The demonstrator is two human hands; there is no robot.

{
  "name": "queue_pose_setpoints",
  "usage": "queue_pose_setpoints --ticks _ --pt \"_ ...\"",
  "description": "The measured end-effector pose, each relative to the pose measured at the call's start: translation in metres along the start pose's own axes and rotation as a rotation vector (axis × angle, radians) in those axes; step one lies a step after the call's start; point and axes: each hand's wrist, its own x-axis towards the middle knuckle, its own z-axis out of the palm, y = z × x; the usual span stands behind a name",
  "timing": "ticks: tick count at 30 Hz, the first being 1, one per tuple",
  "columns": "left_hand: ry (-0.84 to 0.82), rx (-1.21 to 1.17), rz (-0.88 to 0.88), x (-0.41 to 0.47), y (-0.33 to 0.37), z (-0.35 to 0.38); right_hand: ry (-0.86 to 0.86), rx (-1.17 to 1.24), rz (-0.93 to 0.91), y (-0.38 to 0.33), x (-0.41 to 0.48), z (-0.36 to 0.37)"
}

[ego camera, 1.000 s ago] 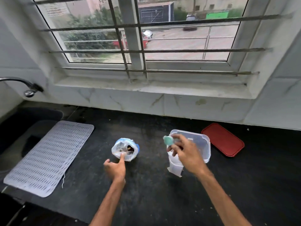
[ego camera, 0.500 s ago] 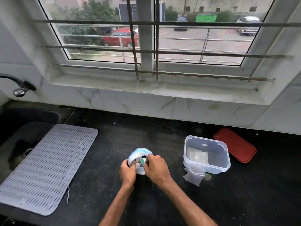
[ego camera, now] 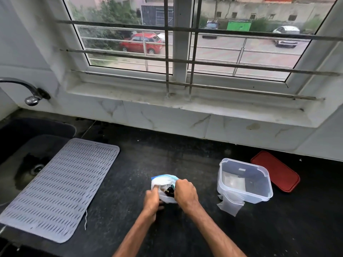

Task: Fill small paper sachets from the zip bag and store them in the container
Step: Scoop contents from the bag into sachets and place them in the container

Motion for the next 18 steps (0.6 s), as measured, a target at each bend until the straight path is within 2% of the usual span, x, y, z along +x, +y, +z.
queue_pose_setpoints --ticks 7,12,18 --pt "-0.010 -0.046 0.057 0.039 -0.032 0.005 -0.027 0.220 0.133 0.017 0.002 0.010" --pt "-0.088 -0.119 0.091 0.008 -0.008 0.013 -0.070 0.436 0.193 0.027 0.001 0.016" --pt "-0.045 -0.109 0.076 0.021 -0.005 0.016 -0.092 0.621 0.251 0.034 0.004 0.022"
